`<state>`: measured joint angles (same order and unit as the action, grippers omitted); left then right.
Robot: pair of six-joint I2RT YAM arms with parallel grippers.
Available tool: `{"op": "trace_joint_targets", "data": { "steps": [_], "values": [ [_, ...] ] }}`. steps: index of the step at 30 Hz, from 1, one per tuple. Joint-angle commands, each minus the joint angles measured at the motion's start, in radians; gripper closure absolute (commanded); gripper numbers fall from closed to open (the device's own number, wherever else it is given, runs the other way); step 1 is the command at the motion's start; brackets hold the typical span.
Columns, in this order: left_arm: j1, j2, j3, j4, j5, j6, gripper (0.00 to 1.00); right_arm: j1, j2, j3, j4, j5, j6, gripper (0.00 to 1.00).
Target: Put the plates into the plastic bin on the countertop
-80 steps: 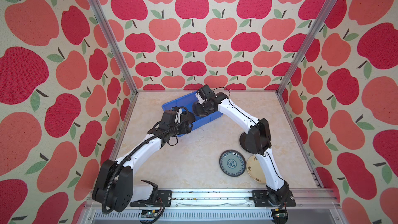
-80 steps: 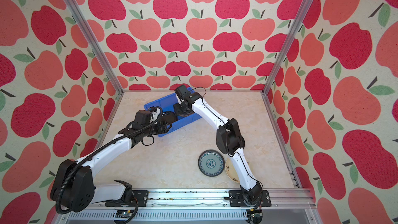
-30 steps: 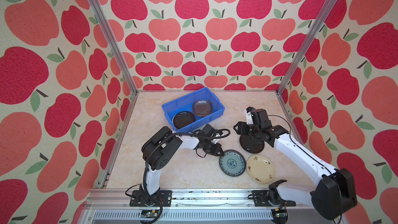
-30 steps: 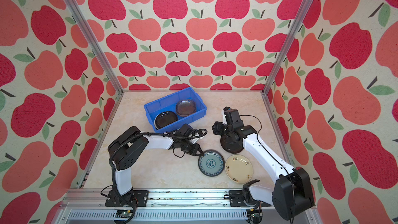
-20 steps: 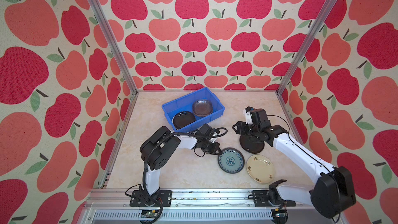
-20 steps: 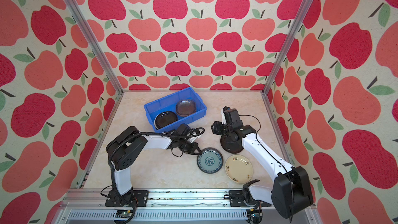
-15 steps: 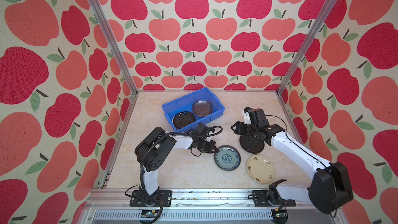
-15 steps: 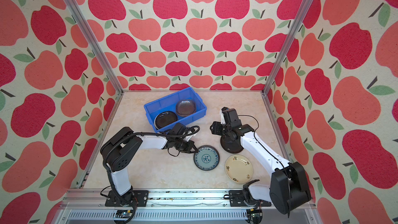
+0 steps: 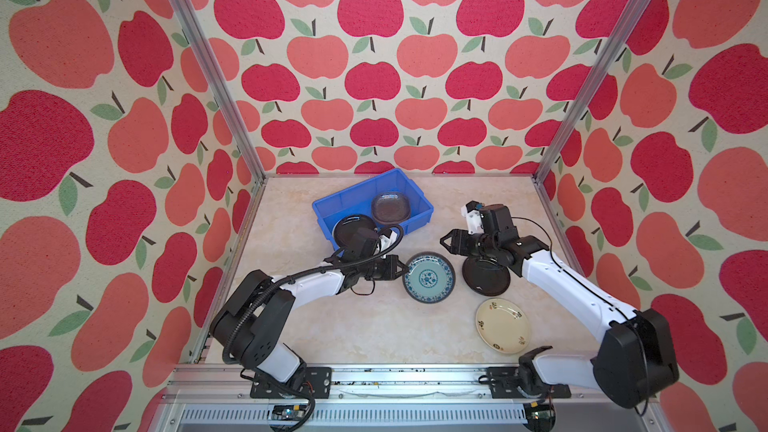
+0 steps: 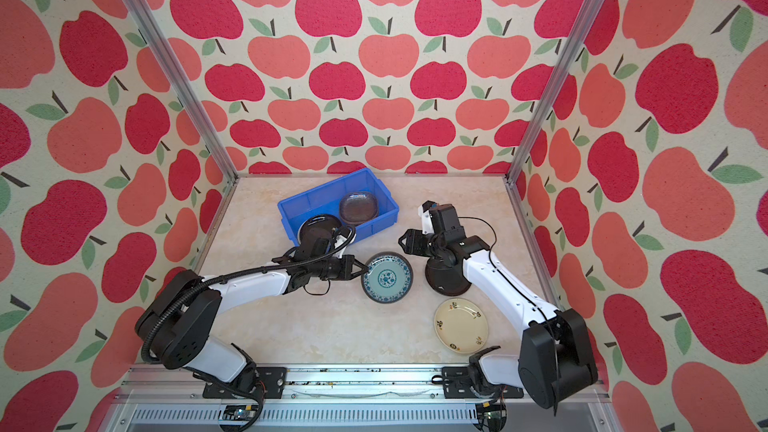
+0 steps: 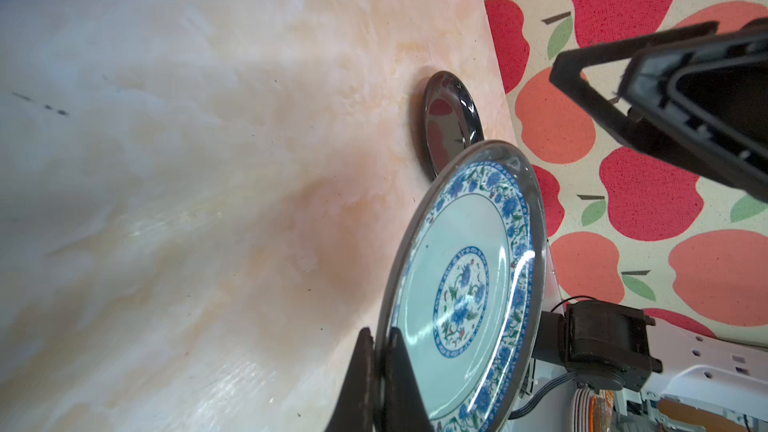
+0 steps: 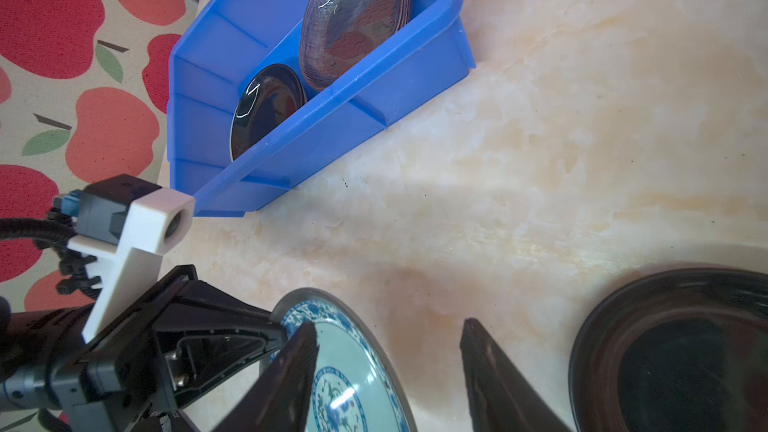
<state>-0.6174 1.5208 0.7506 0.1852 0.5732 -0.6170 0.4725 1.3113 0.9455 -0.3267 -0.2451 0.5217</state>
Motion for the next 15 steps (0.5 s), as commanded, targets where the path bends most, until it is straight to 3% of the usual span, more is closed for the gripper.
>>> {"op": "trace_joint_targets", "data": {
  "steps": [1, 5, 15],
  "values": [
    [0.017, -0.073, -0.034, 0.041, -0.075, -0.028, 1.00, -0.006, -0.007, 0.010, 0.039, -0.070, -0.012, 0.43],
    [0.042, -0.143, -0.081, 0.061, -0.154, -0.043, 1.00, -0.002, 0.027, -0.010, 0.103, -0.177, 0.016, 0.52],
    [0.103, -0.247, -0.181, 0.165, -0.228, -0.098, 1.00, 0.055, 0.114, 0.010, 0.128, -0.257, 0.011, 0.53]
  ]
}}
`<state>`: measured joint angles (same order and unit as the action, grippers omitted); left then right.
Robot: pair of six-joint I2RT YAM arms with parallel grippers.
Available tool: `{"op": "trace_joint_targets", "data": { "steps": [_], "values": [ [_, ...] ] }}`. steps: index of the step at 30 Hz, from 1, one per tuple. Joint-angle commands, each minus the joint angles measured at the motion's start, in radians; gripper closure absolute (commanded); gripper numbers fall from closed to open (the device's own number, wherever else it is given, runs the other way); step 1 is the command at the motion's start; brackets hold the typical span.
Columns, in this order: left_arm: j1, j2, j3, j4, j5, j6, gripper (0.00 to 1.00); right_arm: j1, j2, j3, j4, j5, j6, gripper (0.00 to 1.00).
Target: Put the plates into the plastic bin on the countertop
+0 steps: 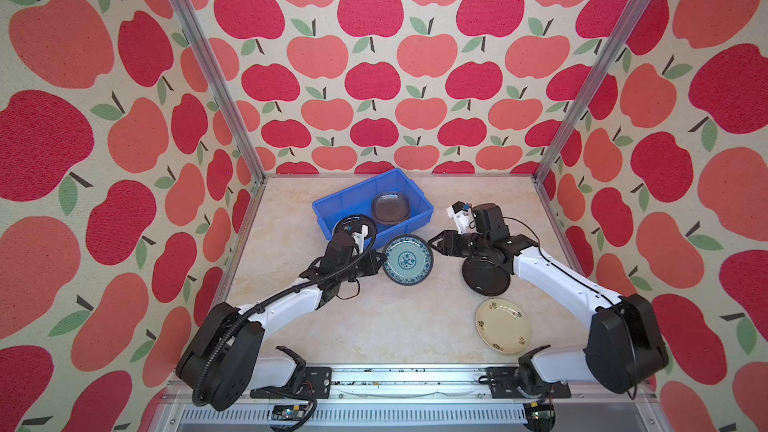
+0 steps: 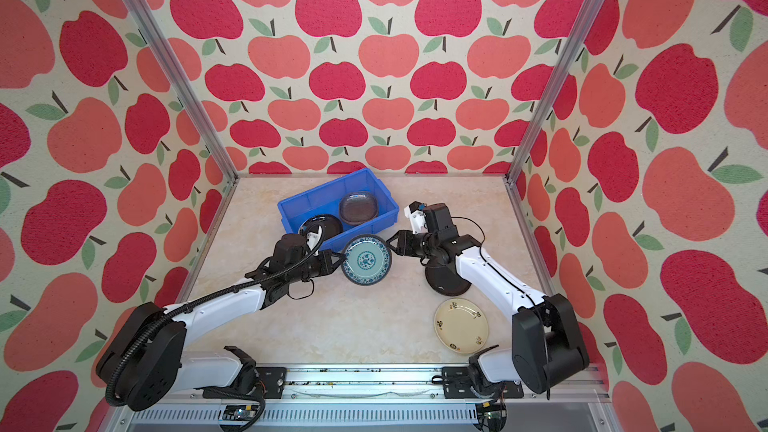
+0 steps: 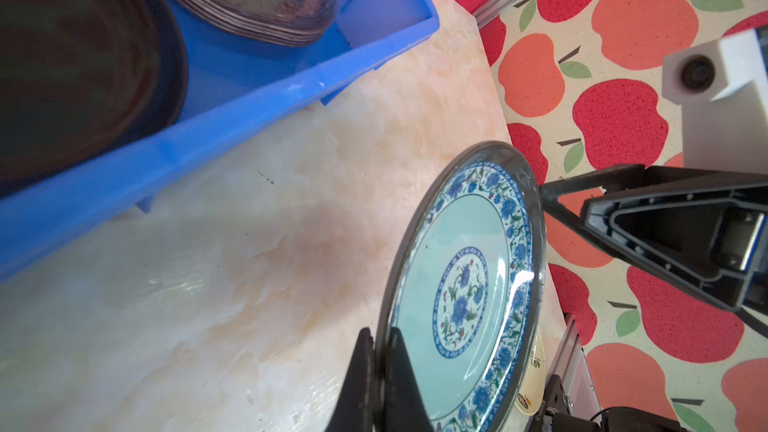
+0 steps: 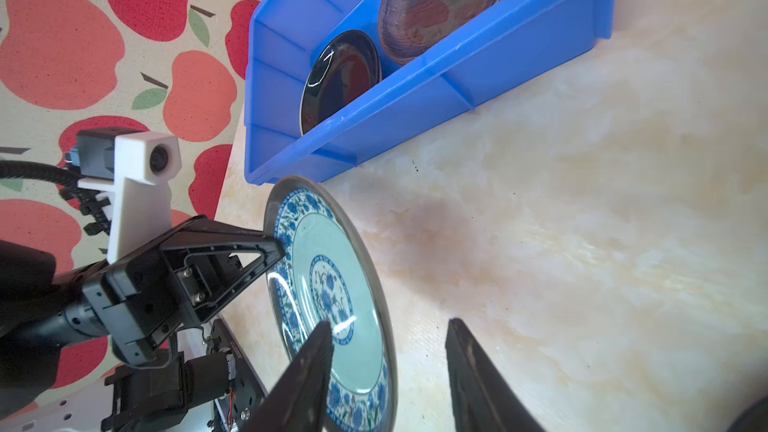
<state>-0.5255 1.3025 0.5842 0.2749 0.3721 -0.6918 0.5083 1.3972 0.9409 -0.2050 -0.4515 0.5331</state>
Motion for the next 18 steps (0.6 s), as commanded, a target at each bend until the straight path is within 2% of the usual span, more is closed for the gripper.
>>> {"op": "trace_joint_targets", "data": {
  "steps": [1, 5, 6, 9, 12, 13, 15, 16, 18],
  "values": [
    [0.016, -0.030, -0.019, 0.084, -0.025, -0.028, 1.00, 0.029, 0.038, 0.016, 0.015, -0.060, -0.004, 0.53],
    [0.025, -0.025, -0.023, 0.102, -0.012, -0.037, 1.00, 0.066, 0.083, 0.022, 0.049, -0.079, 0.006, 0.58],
    [0.026, -0.025, -0.027, 0.113, -0.012, -0.038, 1.00, 0.072, 0.097, 0.028, 0.056, -0.082, 0.014, 0.63],
    [0.032, -0.026, -0.031, 0.116, -0.009, -0.044, 1.00, 0.084, 0.118, 0.036, 0.075, -0.082, 0.032, 0.97],
    [0.038, -0.047, -0.042, 0.109, -0.018, -0.049, 1.00, 0.089, 0.126, 0.051, 0.081, -0.070, 0.043, 1.00],
    [0.043, -0.056, -0.044, 0.102, -0.020, -0.051, 0.95, 0.089, 0.133, 0.065, 0.073, -0.064, 0.042, 1.00],
    [0.056, -0.089, -0.046, 0.069, -0.035, -0.050, 0.55, 0.090, 0.159, 0.104, 0.057, -0.062, 0.038, 1.00],
    [0.060, -0.117, -0.046, 0.047, -0.051, -0.043, 0.39, 0.091, 0.174, 0.134, 0.044, -0.061, 0.037, 1.00],
    [0.066, -0.194, -0.038, -0.027, -0.110, -0.014, 0.15, 0.094, 0.209, 0.202, 0.028, -0.062, 0.033, 1.00]
  ]
}}
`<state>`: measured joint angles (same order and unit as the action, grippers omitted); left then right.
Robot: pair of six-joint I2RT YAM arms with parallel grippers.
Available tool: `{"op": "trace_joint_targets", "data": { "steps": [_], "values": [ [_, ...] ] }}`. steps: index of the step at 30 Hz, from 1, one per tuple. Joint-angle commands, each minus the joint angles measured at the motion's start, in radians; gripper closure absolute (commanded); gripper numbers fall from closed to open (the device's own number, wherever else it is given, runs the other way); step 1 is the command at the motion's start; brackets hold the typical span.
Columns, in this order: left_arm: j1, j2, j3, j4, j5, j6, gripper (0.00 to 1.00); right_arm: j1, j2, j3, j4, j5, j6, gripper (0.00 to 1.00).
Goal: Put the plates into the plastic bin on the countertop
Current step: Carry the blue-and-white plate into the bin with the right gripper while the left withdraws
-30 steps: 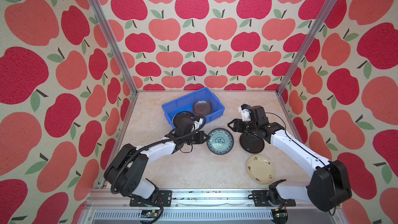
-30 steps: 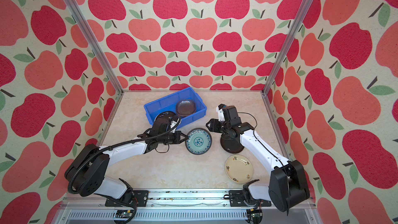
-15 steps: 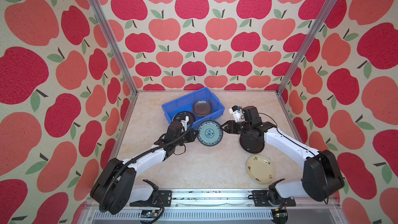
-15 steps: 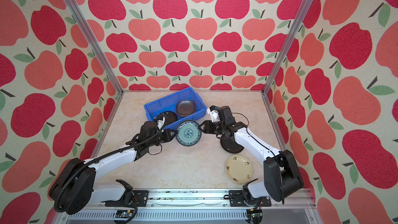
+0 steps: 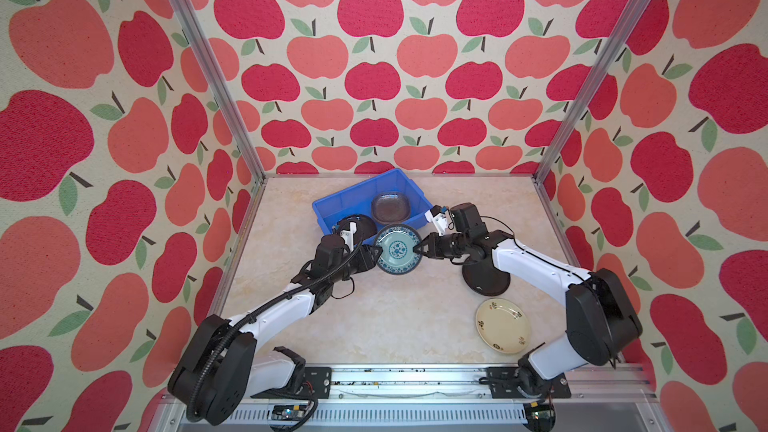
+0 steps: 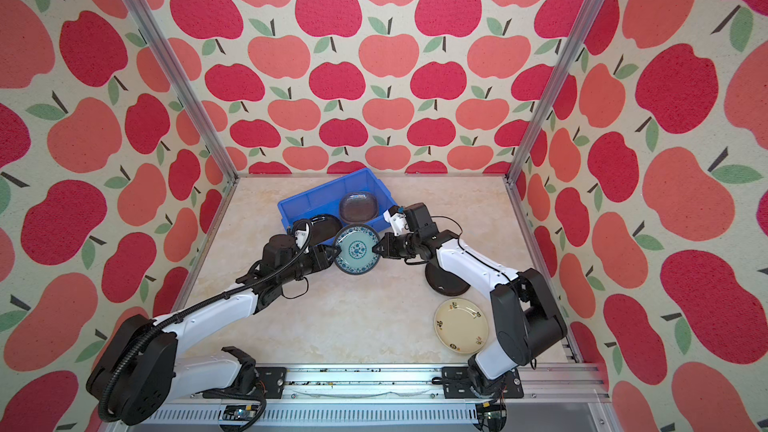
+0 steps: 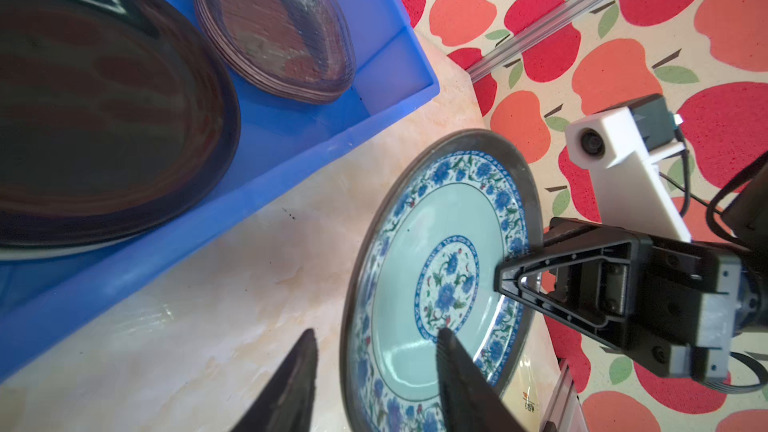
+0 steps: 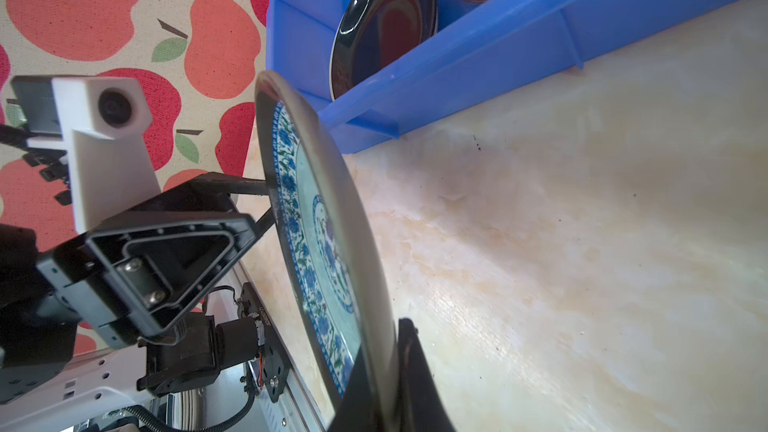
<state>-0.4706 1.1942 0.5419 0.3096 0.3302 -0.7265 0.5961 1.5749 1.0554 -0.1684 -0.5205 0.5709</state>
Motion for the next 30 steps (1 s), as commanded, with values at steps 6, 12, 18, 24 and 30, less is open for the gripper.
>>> {"op": "trace_joint_targets", "data": {
  "steps": [6, 12, 18, 24, 30],
  "values": [
    [0.060, -0.341, 0.000, -0.328, -0.415, 0.049, 0.01, 0.013, 0.222, 0.439, -0.172, 0.024, -0.067, 1.00],
    [0.146, -0.368, 0.006, -0.406, -0.381, 0.097, 0.01, 0.013, 0.564, 0.920, -0.444, -0.057, -0.130, 1.00],
    [0.167, -0.359, -0.025, -0.338, -0.336, 0.084, 0.01, 0.022, 0.777, 1.177, -0.499, -0.054, -0.117, 1.00],
    [0.186, -0.316, -0.025, -0.298, -0.291, 0.095, 0.01, 0.025, 0.896, 1.321, -0.529, -0.069, -0.098, 1.00],
    [0.210, -0.282, -0.028, -0.284, -0.258, 0.100, 0.01, 0.039, 1.018, 1.470, -0.623, -0.059, -0.138, 1.00]
  ]
}}
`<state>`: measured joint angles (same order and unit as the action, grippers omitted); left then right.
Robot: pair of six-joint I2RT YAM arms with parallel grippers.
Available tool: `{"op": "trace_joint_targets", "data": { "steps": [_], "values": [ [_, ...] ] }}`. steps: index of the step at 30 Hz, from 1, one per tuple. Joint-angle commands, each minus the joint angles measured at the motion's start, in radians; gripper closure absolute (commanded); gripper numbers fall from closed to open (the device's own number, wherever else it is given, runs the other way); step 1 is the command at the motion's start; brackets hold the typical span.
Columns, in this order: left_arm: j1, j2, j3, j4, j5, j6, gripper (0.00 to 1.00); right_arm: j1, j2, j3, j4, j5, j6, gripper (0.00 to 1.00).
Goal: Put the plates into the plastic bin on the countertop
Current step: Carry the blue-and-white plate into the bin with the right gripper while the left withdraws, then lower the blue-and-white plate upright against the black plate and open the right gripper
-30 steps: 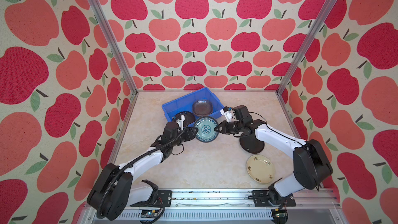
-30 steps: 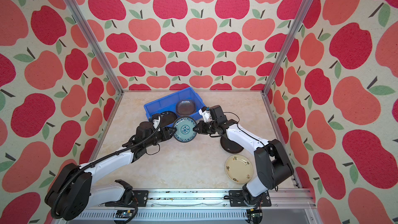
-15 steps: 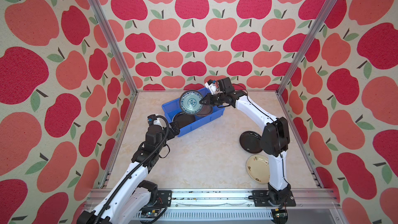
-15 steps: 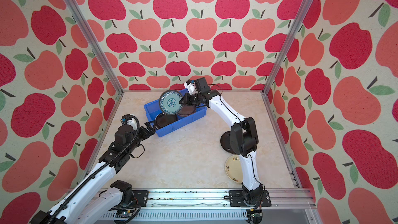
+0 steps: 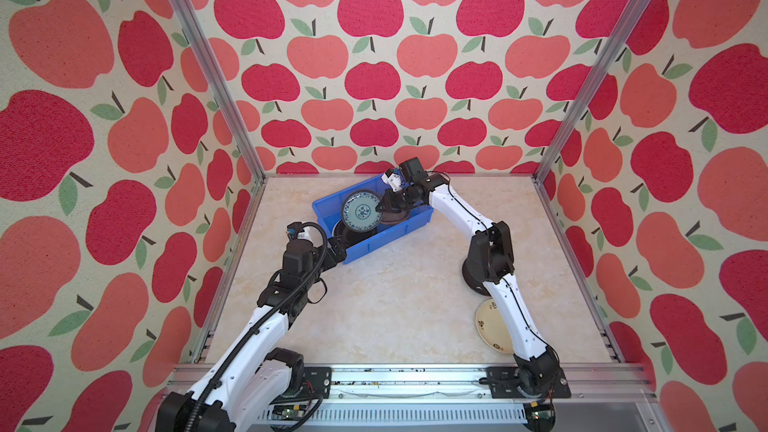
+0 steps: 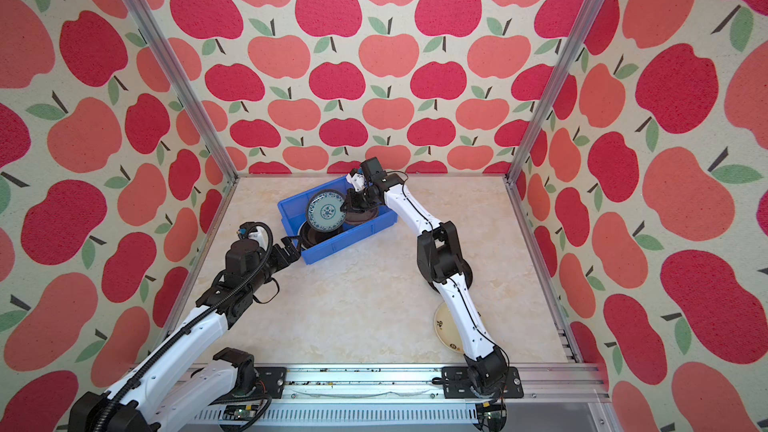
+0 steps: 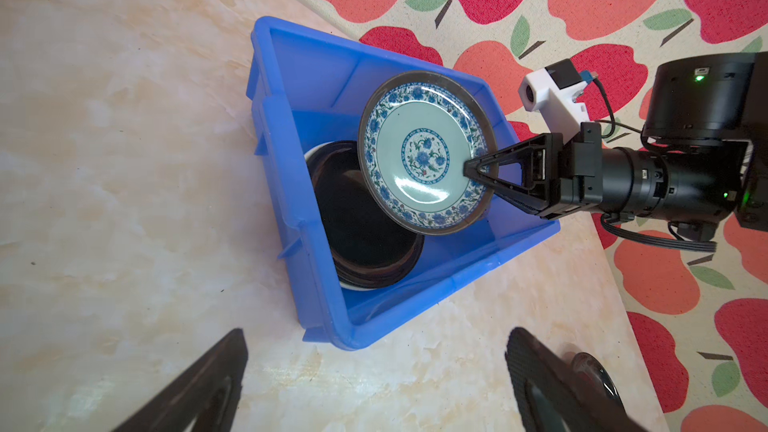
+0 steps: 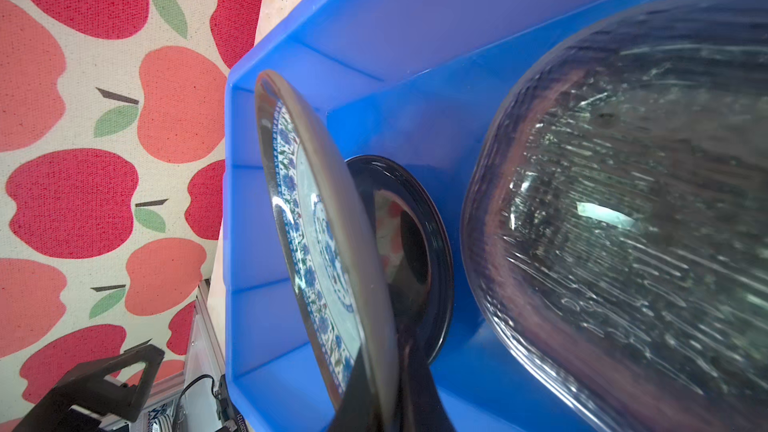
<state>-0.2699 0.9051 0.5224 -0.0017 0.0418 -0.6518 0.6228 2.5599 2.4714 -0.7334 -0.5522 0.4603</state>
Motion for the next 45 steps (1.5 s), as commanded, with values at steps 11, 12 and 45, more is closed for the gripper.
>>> {"op": "trace_joint_targets", "data": {
  "steps": [11, 12, 45],
  "values": [
    [0.024, 0.060, -0.015, 0.067, 0.053, 0.012, 0.01, 0.043, 0.160, 0.190, -0.104, -0.037, -0.035, 1.00],
    [0.026, 0.062, -0.015, 0.069, 0.053, 0.013, 0.01, 0.048, 0.173, 0.205, -0.116, -0.032, -0.039, 1.00],
    [0.040, 0.199, 0.022, 0.149, 0.137, 0.013, 0.01, 0.080, 0.054, 0.134, -0.170, 0.164, -0.097, 0.48]
  ]
}}
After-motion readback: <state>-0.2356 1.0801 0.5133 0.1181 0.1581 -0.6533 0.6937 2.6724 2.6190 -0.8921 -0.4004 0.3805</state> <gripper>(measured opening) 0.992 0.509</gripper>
